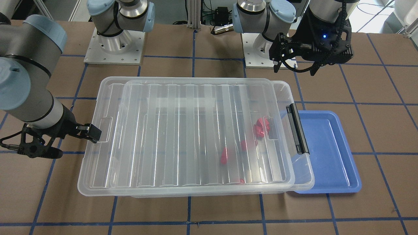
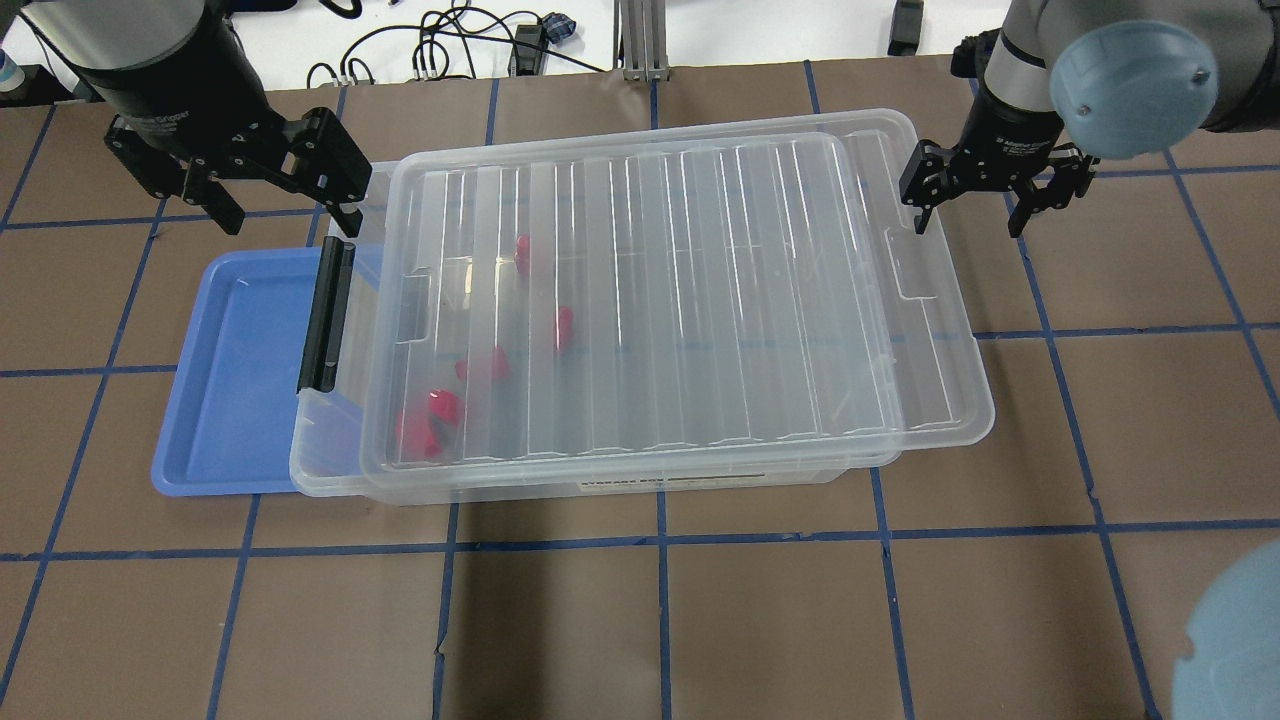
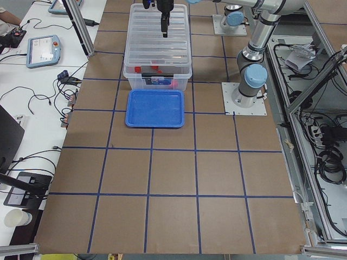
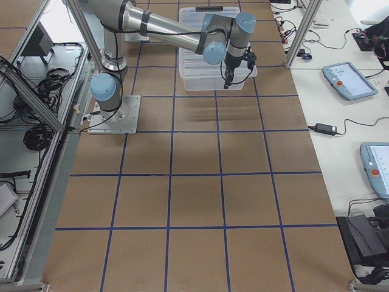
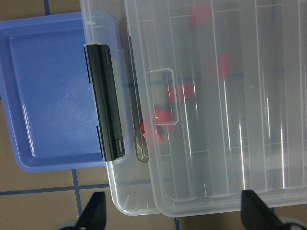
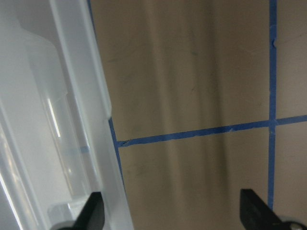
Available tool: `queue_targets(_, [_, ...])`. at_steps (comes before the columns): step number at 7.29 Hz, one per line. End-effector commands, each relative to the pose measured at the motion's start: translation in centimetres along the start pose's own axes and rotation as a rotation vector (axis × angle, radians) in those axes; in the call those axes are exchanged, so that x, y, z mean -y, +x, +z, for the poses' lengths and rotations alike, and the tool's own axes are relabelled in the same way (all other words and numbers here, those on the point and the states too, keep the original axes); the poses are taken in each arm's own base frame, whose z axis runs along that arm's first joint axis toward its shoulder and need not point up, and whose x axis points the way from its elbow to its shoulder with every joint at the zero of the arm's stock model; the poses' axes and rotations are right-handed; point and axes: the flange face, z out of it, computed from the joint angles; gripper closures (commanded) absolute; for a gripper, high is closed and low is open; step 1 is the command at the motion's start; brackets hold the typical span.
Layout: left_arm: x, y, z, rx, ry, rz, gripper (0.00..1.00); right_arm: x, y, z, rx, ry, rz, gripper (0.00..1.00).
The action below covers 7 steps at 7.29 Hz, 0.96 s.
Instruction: Place red block in blue tray from box
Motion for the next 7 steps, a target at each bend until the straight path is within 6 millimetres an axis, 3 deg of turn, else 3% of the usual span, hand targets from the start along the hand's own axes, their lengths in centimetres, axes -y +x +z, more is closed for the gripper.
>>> queue_targets(1, [0.0, 0.0, -0.1, 0.003, 0.001, 0.0, 0.0, 0.6, 3.0, 0.1, 0.006, -0.002, -0.003, 0.0])
queue_targets(3, [0.3, 0.1, 1.0, 0.007, -0.03, -0.003, 0.0, 0.8, 4.0, -0.2, 0.006, 0.004, -0.026, 0.0])
queue_targets(5, [1.4, 1.1, 2.4, -0.002, -0.037, 0.005, 0.0, 1.2, 7.3, -0.2, 0.011, 0.006, -0.06, 0.0])
queue_targets(7, [3.7, 2.2, 4.1, -0.002, -0.006, -0.05, 0.0, 1.4, 8.5, -0.4, 0.007, 0.012, -0.101, 0.0])
